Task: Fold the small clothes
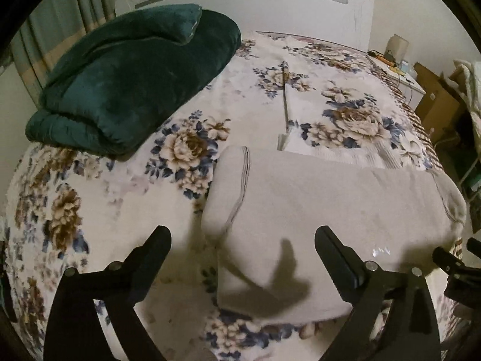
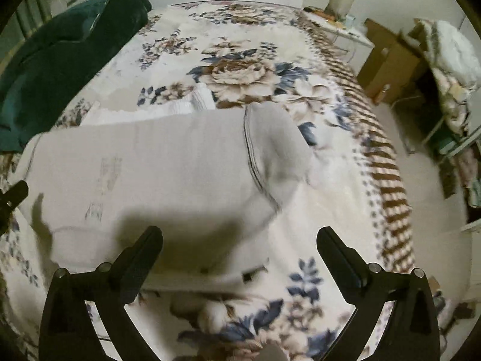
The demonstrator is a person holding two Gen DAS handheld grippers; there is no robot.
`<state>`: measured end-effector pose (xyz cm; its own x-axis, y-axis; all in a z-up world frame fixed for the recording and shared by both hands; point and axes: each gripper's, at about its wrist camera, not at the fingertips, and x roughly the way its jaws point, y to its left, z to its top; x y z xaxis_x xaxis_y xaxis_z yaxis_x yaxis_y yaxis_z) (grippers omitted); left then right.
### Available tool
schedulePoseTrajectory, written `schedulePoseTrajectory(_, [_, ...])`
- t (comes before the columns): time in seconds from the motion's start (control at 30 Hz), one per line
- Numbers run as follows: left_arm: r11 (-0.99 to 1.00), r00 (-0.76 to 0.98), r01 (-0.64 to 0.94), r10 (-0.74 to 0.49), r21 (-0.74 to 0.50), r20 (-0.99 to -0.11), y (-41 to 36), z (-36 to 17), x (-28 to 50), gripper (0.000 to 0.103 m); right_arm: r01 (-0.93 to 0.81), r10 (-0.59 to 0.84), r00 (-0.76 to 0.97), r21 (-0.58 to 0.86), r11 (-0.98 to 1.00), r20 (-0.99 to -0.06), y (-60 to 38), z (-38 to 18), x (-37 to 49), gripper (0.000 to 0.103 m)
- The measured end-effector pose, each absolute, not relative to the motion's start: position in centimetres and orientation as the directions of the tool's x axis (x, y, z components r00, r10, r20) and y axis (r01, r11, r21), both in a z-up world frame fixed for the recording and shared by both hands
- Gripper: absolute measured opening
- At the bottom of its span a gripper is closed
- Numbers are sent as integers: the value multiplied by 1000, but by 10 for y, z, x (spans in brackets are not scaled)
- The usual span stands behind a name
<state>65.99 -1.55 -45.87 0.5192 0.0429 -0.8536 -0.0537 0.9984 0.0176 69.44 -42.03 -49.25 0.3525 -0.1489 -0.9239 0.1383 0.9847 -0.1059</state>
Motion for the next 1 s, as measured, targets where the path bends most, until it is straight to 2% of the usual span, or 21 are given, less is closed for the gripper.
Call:
schedulePoseTrajectory(0.07, [998,524,-53,47,22,-850,-20,-451,650,103,169,-188,365,-134,977,-912,-418,-483,682,103])
schedulePoseTrajectory(0.33, [999,554,-47,37,13,-831,-31,-393,606,103,235,-278,445,-188,954,-851,-408,-404,627,103])
schedulePoseTrajectory(0.67, [999,597,-25,-5,-24,-802,-47,-291,514,103,230,-283,535,-185,955,-796,-389,-273,532,103])
schedulePoseTrajectory(1.0, [1000,657,-2,-16,-23,-753,-57,-187,409,103,240,-269,621,-147,959,-737,-381,-142,399,103])
